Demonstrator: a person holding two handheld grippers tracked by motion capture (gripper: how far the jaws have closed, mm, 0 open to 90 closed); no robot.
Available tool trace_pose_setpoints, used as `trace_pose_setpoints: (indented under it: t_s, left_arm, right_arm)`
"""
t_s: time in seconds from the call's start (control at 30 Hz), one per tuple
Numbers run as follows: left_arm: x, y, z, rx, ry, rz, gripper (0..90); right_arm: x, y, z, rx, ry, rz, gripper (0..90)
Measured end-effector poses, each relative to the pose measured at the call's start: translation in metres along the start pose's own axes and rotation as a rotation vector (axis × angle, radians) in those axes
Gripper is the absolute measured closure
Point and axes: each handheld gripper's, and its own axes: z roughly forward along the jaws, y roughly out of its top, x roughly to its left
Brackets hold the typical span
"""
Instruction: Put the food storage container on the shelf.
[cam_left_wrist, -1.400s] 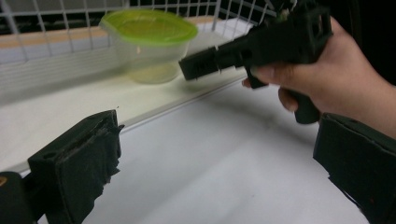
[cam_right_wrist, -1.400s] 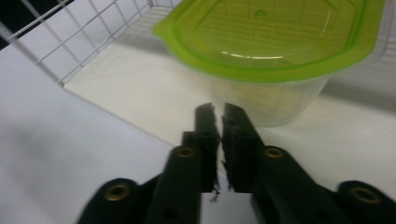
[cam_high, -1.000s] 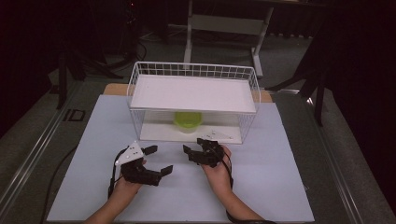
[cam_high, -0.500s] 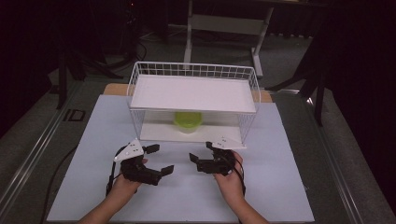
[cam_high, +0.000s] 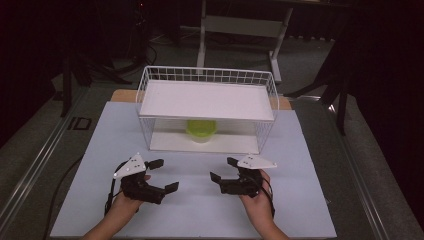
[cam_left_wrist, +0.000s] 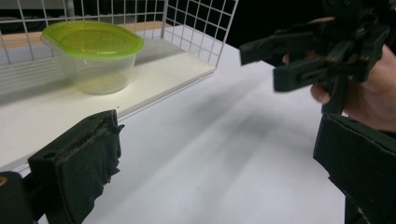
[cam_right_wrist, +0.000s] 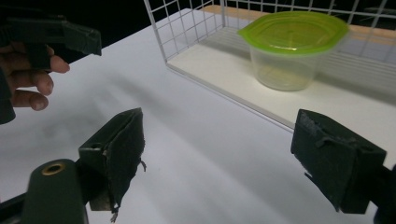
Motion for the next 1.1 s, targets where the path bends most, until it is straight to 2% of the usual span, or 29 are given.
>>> trace_pose_setpoints:
  t_s: [0.13,0.47,0.63,0.67,0.77,0.87,1.0,1.07,1.1]
  left_arm:
    - [-0.001,-0.002,-0.006,-0.001,0.0,-0.002,1.7]
    - [0.004,-0.011,-0.019,0.003,0.029,-0.005,1.7]
    - [0.009,-0.016,-0.025,0.005,0.054,-0.007,1.7]
    - [0.01,-0.017,-0.026,0.012,0.06,-0.004,1.7]
    - [0.012,-0.019,-0.027,0.027,0.073,0.018,1.7]
    - [0.015,-0.023,-0.028,0.045,0.072,0.028,1.7]
    - [0.019,-0.029,-0.027,0.061,0.075,0.008,1.7]
    - [0.02,-0.031,-0.026,0.059,0.079,0.005,1.7]
    - [0.021,-0.031,-0.025,0.06,0.079,0.004,1.7]
  right_arm:
    - [-0.005,-0.004,-0.014,-0.014,-0.011,-0.007,17.2]
    - [-0.019,-0.015,-0.042,-0.002,-0.048,-0.019,16.8]
    - [-0.027,-0.022,-0.046,0.022,-0.064,-0.019,16.8]
    - [-0.031,-0.026,-0.049,0.036,-0.072,-0.01,16.8]
    - [-0.035,-0.031,-0.054,0.044,-0.085,-0.02,16.8]
    - [-0.039,-0.036,-0.059,0.063,-0.1,-0.023,16.7]
    - [-0.045,-0.042,-0.063,0.064,-0.108,-0.014,16.3]
    - [-0.046,-0.046,-0.064,0.071,-0.125,-0.033,16.2]
    - [-0.048,-0.048,-0.063,0.077,-0.117,-0.037,16.2]
